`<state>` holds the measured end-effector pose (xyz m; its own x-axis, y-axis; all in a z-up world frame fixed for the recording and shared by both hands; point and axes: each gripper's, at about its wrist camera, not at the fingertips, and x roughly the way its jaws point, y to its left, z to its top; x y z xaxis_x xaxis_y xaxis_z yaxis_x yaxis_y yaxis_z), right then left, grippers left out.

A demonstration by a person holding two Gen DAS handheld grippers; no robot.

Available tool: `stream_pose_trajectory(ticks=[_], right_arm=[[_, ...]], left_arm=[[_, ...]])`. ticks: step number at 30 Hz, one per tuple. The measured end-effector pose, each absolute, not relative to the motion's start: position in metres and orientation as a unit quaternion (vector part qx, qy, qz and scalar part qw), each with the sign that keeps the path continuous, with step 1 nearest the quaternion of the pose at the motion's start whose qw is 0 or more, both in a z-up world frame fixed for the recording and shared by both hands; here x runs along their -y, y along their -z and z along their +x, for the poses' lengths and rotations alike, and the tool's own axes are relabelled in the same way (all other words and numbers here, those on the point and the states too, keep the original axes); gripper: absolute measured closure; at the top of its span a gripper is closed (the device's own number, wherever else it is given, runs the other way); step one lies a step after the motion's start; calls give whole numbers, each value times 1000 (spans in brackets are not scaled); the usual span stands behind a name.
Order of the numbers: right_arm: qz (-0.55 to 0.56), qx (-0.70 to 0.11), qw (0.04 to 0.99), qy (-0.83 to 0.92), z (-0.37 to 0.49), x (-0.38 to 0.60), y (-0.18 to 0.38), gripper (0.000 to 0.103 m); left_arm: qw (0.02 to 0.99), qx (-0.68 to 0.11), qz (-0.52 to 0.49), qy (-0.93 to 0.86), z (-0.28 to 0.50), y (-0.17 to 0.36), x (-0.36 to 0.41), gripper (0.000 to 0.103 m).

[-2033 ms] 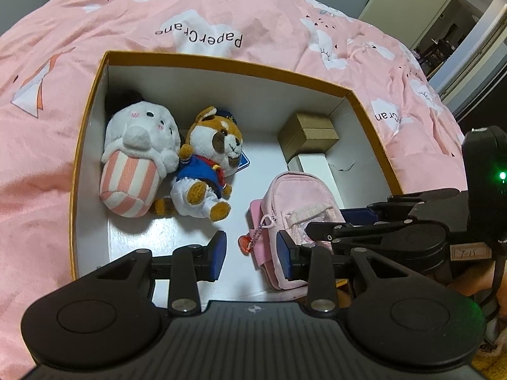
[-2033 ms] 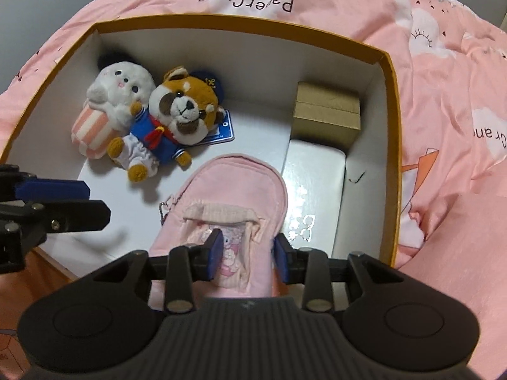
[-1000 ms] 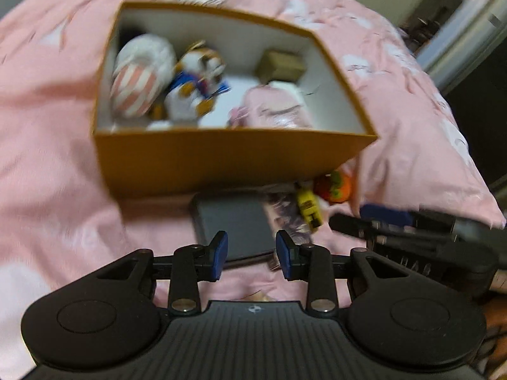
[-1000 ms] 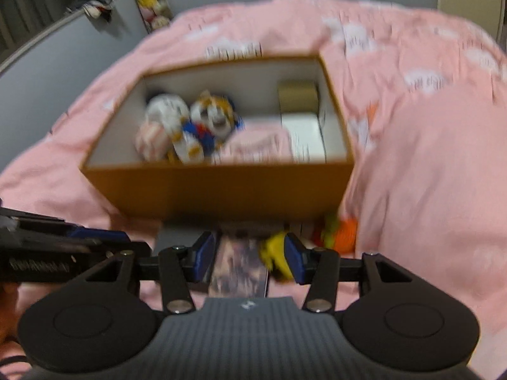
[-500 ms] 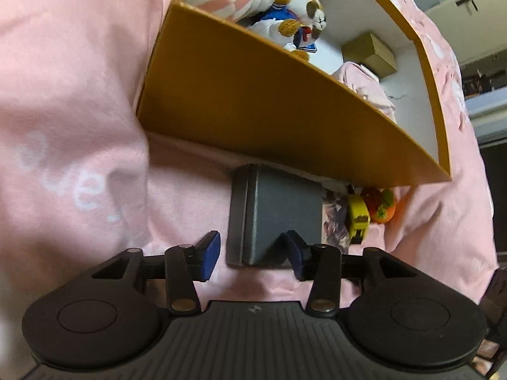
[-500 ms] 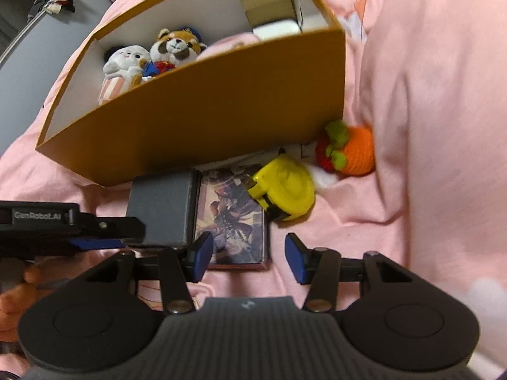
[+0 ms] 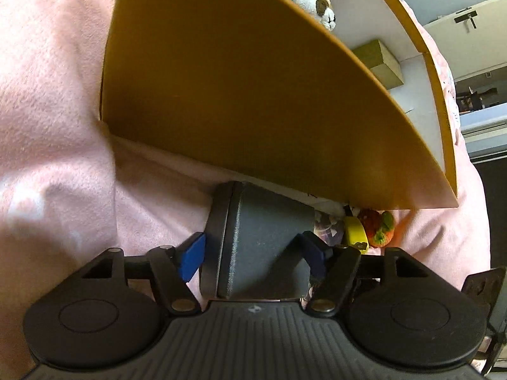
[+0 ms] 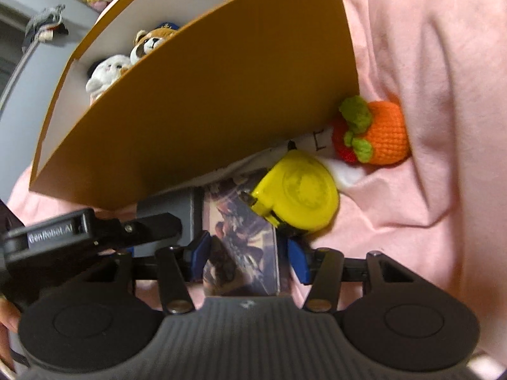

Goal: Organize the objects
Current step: 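Grasp the dark grey box with the left tool while the right tool grasps the photo card box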

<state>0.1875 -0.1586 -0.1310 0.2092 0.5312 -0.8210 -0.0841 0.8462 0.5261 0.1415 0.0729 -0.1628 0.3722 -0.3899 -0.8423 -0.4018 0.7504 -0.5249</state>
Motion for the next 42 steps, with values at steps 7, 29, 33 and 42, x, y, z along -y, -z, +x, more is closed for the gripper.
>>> stream_pose_trajectory(ticks=[7,29,33,42], right_arm=[[169,-580,771,-201,178,157,117,62],[-36,-542,796,-266,153,125,61,73],[-24,-548,790,-273,163,122,64,73],[18,-582,775,-248,173,135,89,62]], left_arm=[[773,-543,-327,-16,132,141,-76,51],[788,-583,-195,28,114,112,-59,60],[787,-587,-187,28,116,115,-58,59],[797,-582,-162,32,120,113,-52,59]])
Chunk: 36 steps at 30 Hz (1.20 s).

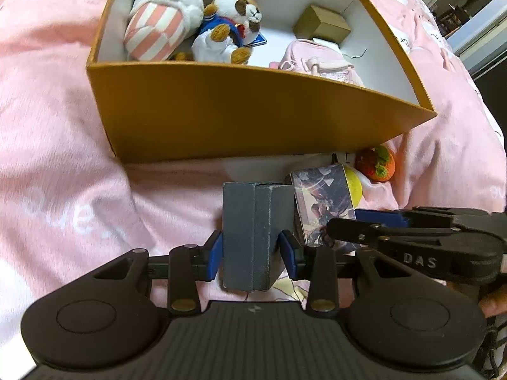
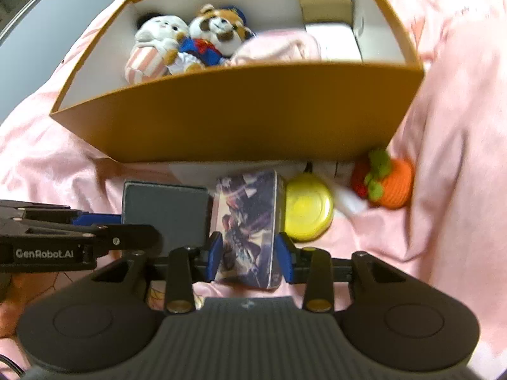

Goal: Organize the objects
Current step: 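Grasp the dark grey box with the left tool while the right tool grasps the photo card box, then lift both boxes and carry them over the orange box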

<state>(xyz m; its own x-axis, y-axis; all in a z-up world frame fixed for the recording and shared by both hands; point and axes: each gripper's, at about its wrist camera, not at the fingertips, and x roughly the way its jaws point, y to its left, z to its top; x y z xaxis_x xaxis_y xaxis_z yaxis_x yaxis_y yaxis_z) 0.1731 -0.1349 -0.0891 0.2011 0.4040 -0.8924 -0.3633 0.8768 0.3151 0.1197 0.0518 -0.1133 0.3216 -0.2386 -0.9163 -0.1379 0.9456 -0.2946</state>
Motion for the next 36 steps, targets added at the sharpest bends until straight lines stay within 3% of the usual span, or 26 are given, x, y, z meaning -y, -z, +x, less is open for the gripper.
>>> stream_pose_trajectory(ticks=[5,10,18,28,36], right_arm=[[74,-603,756,-245,187,142,111,54],[111,-610,745,-246,195,145,117,53],[128,-583,756,-269,185,156,94,78],[141,-541,782,-275,161,179,42,79],[176,-461,814,-307,163,194,-26,79]], left_arm=[[799,-580,-154,35,123,113,-50,59],[801,-579,-151,33,124,111,-47,59],[797,-576,-178,42,119,103,-58,60],[810,-535,-222,92,108,56,-71,60],[853,-449,-245,100,115,-9,-94,60]])
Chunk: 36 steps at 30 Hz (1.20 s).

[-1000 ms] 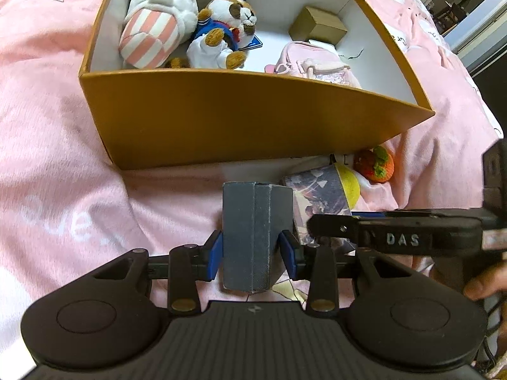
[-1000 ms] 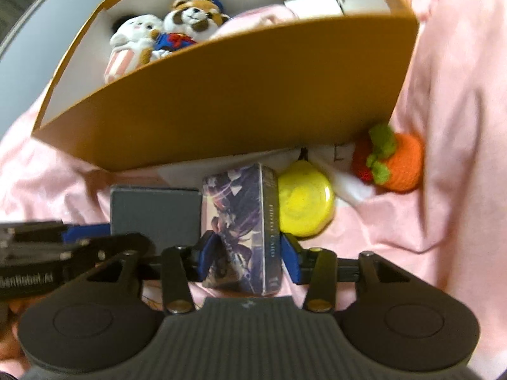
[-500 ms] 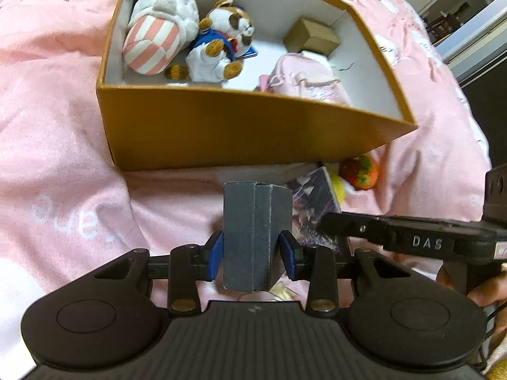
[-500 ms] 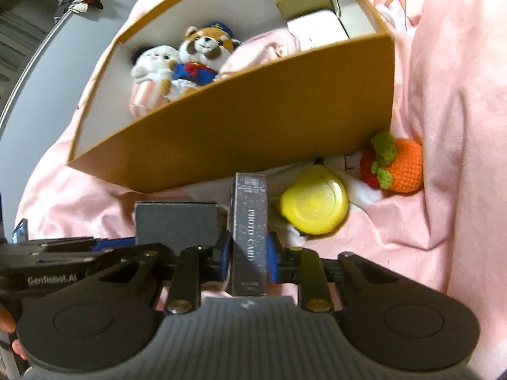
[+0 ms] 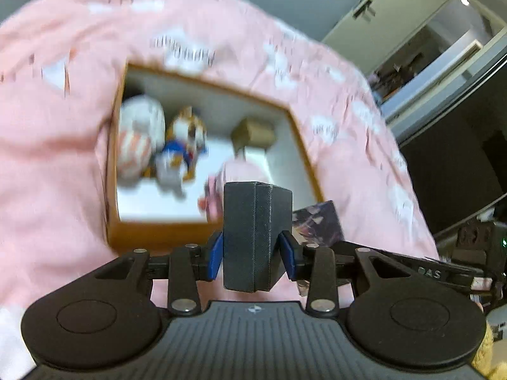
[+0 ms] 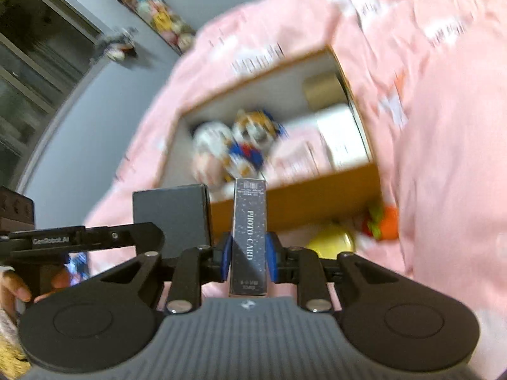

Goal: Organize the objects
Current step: 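Lift both boxes and carry them over the orange box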

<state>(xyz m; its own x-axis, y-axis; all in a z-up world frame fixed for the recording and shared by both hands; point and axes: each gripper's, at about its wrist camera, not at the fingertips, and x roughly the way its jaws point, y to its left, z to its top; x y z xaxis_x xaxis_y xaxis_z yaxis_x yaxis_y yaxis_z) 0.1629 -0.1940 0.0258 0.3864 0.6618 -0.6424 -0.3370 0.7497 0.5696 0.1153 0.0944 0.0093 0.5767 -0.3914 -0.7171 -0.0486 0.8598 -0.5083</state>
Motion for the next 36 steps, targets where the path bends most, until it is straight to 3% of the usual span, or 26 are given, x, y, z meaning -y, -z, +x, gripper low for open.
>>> stream_pose_trajectory(ticks=[7,23,36], right_arm=[[184,-408,838,-314,198,174,-51,79],[173,-430,841,-279,244,152,-9,79],[175,-431,840,-279,248,155,-1,79]], left_arm=[[857,-453,-242,47,161,-12,-110,60],[773,-581,-254,7,218,76,-100,60],[757,-620,-204,18,227,66,-98,64]])
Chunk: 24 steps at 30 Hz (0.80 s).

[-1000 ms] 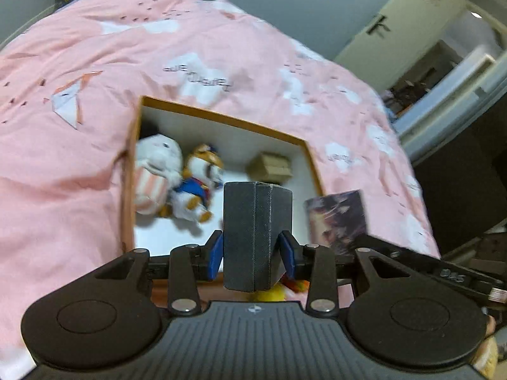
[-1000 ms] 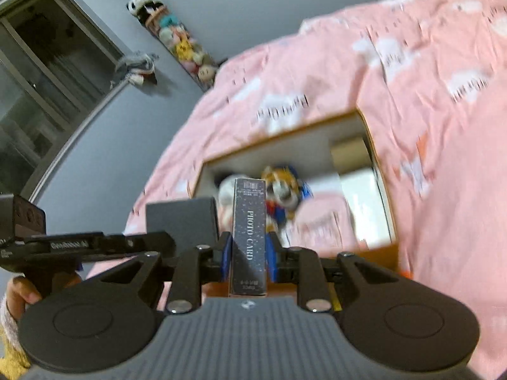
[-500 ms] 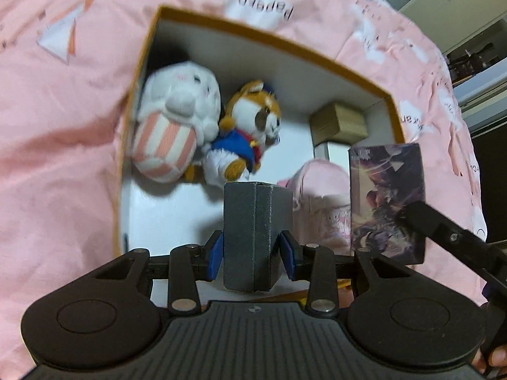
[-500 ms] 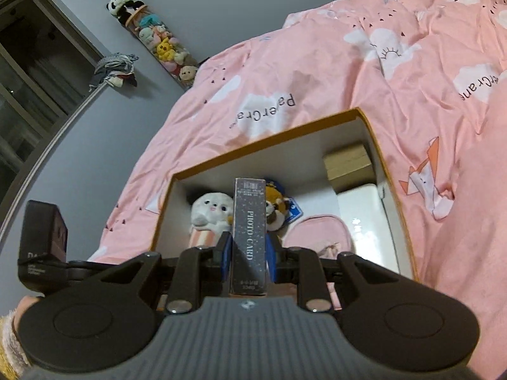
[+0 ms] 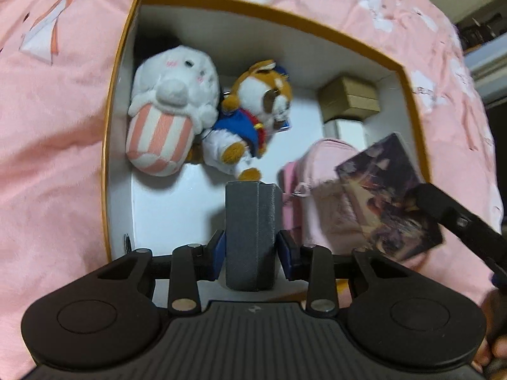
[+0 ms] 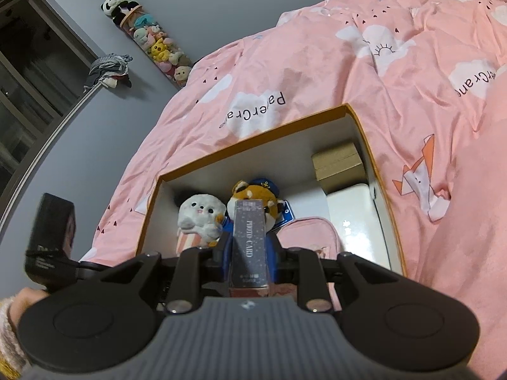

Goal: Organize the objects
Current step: 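Lift both boxes and carry them over the orange box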

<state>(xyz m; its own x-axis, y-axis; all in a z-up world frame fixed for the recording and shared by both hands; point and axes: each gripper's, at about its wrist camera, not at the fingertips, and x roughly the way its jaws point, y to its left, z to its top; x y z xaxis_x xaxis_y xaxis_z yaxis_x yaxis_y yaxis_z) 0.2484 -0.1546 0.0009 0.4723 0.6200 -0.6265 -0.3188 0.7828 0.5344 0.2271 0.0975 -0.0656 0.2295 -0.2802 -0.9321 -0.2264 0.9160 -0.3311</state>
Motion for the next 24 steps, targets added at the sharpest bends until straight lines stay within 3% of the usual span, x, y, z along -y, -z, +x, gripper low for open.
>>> stream_pose_trajectory(ticks=[8,21,24], right_arm=[[179,-428,839,-283,247,152,-1,79],[171,-427,843,-280,247,153,1,79],[170,-428,842,-280,247,152,2,79]], left_arm=[[744,-653,-140,10,238,63,-86,64],[714,-638,-288,4,239,94,-107,66],[713,-644,-276,12,239,94,-109,64]])
